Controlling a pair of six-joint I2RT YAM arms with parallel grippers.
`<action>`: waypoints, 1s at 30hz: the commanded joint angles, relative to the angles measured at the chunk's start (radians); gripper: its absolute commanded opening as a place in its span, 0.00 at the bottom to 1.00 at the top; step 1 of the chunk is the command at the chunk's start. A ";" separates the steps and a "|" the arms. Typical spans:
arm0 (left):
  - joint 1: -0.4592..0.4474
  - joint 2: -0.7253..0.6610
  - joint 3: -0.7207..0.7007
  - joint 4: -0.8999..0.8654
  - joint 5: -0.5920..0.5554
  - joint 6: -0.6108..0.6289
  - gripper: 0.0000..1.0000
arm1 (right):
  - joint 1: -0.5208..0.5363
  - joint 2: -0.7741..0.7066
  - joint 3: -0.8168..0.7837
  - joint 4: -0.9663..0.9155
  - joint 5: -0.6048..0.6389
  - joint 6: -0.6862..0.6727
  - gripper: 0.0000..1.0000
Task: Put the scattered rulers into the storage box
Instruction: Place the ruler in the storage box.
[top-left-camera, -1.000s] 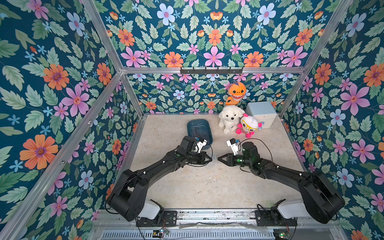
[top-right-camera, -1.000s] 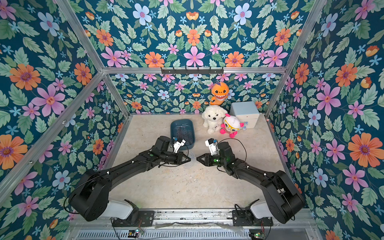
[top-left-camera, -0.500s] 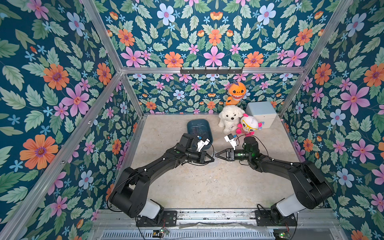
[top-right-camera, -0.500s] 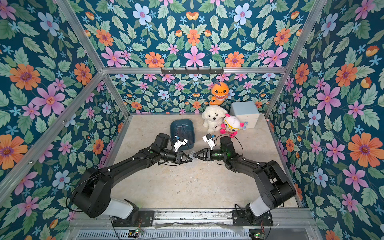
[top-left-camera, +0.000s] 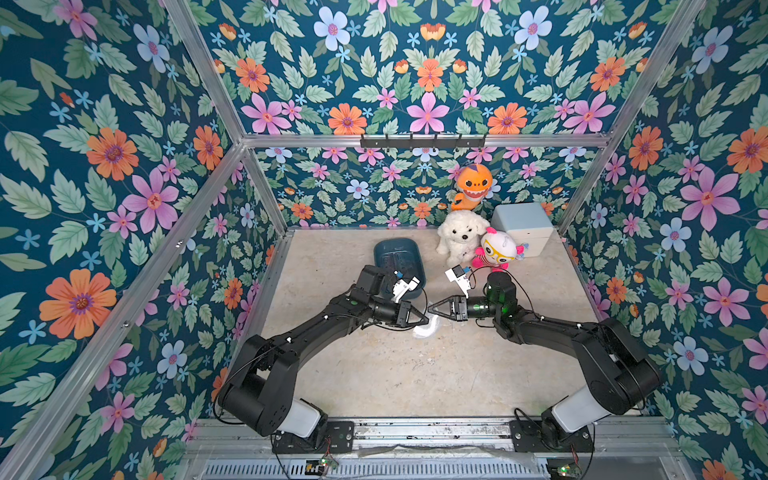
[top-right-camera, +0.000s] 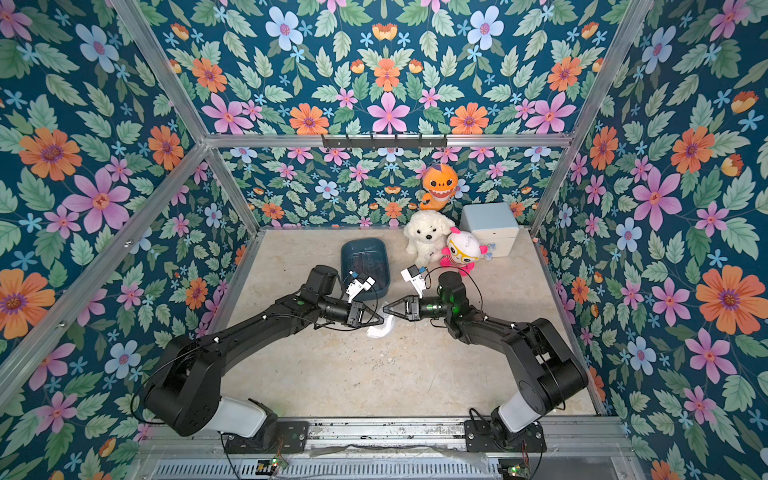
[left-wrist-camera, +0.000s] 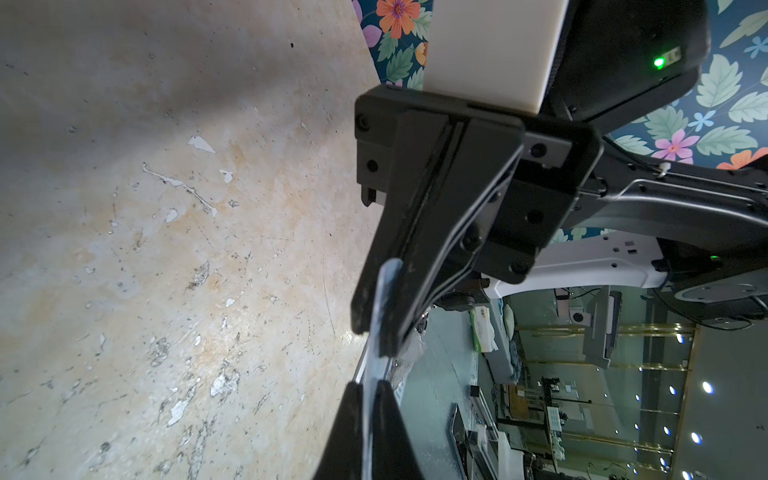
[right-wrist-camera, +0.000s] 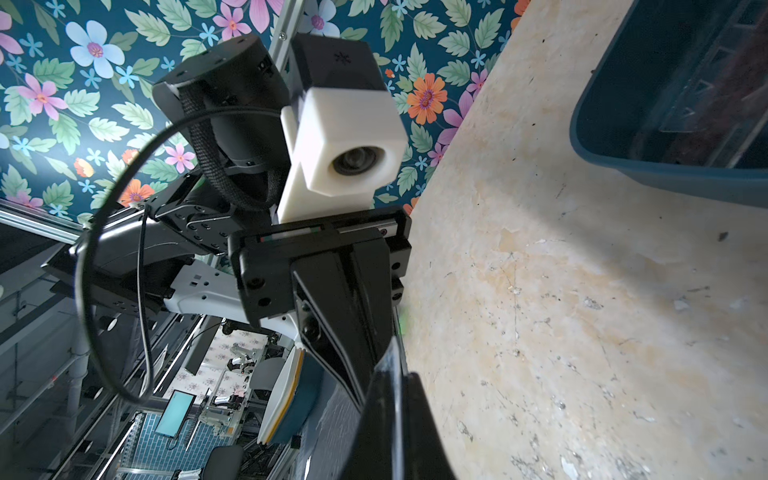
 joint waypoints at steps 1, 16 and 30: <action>0.001 0.013 0.054 -0.120 -0.210 0.063 0.43 | 0.006 0.013 0.061 -0.043 0.049 -0.016 0.00; 0.262 0.021 0.189 -0.284 -0.862 0.073 0.61 | -0.025 0.625 1.053 -0.843 0.356 -0.414 0.00; 0.313 0.097 0.172 -0.237 -0.771 0.071 0.59 | -0.023 1.113 1.891 -1.303 0.233 -0.791 0.00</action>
